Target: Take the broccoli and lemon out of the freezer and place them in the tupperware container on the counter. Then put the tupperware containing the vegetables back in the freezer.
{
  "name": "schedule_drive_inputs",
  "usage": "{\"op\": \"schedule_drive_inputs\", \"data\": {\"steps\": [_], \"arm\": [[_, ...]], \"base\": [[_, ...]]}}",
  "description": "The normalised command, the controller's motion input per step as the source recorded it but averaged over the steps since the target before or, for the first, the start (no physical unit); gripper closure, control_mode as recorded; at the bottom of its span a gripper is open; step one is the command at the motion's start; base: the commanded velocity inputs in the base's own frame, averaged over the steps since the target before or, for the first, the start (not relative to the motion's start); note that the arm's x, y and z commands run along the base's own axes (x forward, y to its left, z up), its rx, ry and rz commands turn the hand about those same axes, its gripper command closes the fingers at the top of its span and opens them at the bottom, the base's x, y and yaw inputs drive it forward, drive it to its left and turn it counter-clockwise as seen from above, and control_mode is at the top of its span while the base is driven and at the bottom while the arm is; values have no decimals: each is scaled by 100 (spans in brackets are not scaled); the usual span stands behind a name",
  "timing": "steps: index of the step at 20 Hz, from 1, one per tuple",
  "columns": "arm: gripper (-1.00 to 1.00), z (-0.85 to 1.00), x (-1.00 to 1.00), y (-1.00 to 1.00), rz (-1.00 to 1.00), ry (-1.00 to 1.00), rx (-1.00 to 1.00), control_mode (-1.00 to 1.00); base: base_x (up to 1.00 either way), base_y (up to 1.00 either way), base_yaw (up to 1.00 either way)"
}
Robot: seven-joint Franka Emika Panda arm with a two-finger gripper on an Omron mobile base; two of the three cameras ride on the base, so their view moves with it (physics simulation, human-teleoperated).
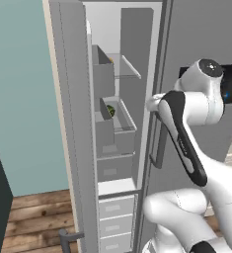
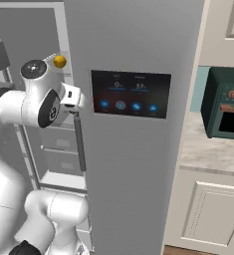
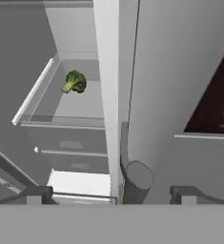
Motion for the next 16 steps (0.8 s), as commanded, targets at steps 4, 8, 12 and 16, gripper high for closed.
{"op": "schedule_drive_inputs", "data": {"steps": [4,8,12,16], "arm": [[-100,38,-42,0,0,-34,0,-100],[-100,45,-62,0,0,-29,0,-100],[-100,54,-75,0,-1,-11,0,-100],[-100,47,-86,0,-4,3,0,-100]], "base": [[0,0,0],[0,0,0],[0,0,0],[0,0,0]]}}
